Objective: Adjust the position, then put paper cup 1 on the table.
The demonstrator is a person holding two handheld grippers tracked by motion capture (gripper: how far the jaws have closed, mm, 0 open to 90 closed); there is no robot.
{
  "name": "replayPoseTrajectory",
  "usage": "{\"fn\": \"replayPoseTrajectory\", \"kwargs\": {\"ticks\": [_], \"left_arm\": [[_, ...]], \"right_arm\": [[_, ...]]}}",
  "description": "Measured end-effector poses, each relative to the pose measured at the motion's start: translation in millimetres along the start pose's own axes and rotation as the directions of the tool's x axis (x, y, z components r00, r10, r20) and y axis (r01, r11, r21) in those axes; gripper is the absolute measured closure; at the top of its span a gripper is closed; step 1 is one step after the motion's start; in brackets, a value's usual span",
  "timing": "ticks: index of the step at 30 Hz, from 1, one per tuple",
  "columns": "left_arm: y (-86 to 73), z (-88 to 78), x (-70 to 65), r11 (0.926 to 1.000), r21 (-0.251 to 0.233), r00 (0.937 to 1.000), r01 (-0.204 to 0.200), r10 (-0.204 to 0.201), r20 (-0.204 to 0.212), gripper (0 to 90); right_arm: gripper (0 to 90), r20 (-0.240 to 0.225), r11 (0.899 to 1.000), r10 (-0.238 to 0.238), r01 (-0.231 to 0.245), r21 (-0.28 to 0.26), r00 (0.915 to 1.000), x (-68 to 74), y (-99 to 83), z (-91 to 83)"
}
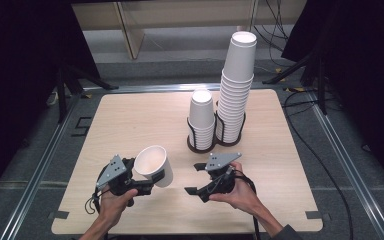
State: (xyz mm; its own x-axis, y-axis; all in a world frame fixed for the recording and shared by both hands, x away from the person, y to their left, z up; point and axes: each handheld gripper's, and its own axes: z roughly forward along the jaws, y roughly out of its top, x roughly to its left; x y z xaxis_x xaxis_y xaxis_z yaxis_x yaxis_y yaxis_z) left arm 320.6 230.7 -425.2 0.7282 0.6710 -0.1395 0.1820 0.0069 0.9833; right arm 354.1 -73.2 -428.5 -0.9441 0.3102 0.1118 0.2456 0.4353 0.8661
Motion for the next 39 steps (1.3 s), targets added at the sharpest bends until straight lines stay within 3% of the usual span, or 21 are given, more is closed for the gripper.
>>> {"fn": "replayPoseTrajectory", "kwargs": {"ticks": [9,12,16,17,18,26,29,30,34,35,39], "left_arm": [[0.6,0.1,15.3,0.9994,0.012,0.9957,-0.032,0.033,-0.087,14.5],[0.5,0.7,18.2,0.9993,0.014,0.9938,-0.036,0.037,-0.105,14.4],[-0.2,3.1,22.9,0.9992,-0.003,0.9931,-0.039,0.038,-0.111,14.4],[0.6,2.0,23.7,0.9991,0.020,0.9911,-0.036,0.039,-0.127,14.4],[0.1,3.1,25.8,0.9992,0.014,0.9907,-0.039,0.040,-0.130,14.5],[0.3,7.1,35.0,0.9989,0.029,0.9857,-0.036,0.040,-0.163,14.5],[0.2,10.3,38.8,0.9994,0.006,0.9856,-0.034,0.035,-0.165,14.5],[1.3,9.3,39.3,0.9990,0.027,0.9832,-0.034,0.039,-0.178,14.4],[0.3,13.8,45.2,0.9991,0.016,0.9804,-0.040,0.042,-0.192,14.4],[0.9,13.3,46.5,0.9985,0.037,0.9783,-0.040,0.046,-0.202,14.4],[-0.3,17.9,54.5,0.9988,0.036,0.9746,-0.034,0.041,-0.220,14.4]], "right_arm": [[17.4,0.071,0.998,0.053,-0.055,0.014,0.9961,-9.7,-11.5,-16.9],[17.4,0.091,0.999,0.042,-0.043,0.017,0.9950,-11.3,-14.3,-20.9],[17.1,0.096,0.998,0.061,-0.064,0.021,0.9934,-10.6,-17.0,-22.9],[16.6,0.091,0.997,0.067,-0.069,0.021,0.9936,-10.5,-18.3,-23.3],[16.2,0.100,0.998,0.054,-0.057,0.029,0.9935,-10.8,-19.3,-24.4],[15.7,0.109,0.995,0.076,-0.082,0.050,0.9911,-9.1,-26.4,-27.0],[15.8,0.111,0.995,0.083,-0.088,0.044,0.9904,-8.3,-27.7,-29.0],[15.7,0.112,0.995,0.086,-0.091,0.043,0.9900,-8.0,-28.0,-29.7],[15.8,0.123,0.995,0.078,-0.084,0.046,0.9893,-6.9,-29.0,-31.4],[15.8,0.128,0.995,0.078,-0.085,0.048,0.9886,-6.6,-29.3,-31.8],[15.8,0.131,0.994,0.085,-0.093,0.056,0.9877,-7.2,-31.8,-32.7]]}}
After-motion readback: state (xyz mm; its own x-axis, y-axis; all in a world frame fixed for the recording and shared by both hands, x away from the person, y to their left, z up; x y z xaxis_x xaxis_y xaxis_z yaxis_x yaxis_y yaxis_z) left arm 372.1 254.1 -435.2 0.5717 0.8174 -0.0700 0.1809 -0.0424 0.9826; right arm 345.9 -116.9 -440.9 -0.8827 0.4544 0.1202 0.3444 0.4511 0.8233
